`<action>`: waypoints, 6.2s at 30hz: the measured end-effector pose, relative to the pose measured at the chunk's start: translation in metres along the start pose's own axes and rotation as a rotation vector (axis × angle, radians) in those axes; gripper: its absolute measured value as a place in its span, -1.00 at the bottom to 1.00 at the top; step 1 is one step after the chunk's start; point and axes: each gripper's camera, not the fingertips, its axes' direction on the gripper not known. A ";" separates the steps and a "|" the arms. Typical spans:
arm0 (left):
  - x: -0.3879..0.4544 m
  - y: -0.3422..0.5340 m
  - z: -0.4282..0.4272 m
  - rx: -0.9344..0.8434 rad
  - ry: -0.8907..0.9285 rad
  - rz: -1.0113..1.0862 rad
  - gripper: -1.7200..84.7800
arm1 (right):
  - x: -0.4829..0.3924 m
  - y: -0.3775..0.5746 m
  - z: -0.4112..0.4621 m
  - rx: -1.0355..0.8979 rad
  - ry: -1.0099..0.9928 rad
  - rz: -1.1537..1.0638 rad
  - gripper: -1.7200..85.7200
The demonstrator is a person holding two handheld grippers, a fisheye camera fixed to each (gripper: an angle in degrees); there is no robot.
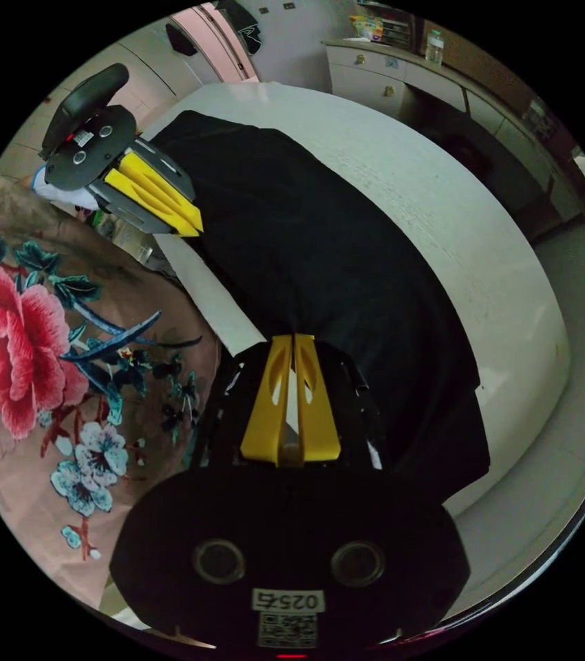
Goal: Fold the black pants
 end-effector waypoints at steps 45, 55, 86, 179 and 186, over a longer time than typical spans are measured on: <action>-0.136 0.398 -0.350 0.522 0.308 -1.322 -0.82 | -0.203 -0.290 0.315 0.256 -0.028 -0.367 -0.63; -0.147 0.383 -0.346 0.385 0.220 -1.357 -0.83 | -0.227 -0.332 0.467 -0.104 0.108 -0.622 -0.76; 0.008 0.265 -0.352 0.822 0.091 -0.576 -0.99 | -0.013 -0.210 0.162 0.086 -0.056 -0.393 -0.97; 0.106 -0.057 0.155 0.134 -0.238 -0.010 -0.97 | 0.091 -0.044 -0.135 0.218 -0.505 0.663 -0.91; 0.088 -0.045 0.047 0.320 -0.086 -0.043 -0.98 | 0.070 -0.027 -0.180 0.335 -0.483 0.644 -0.93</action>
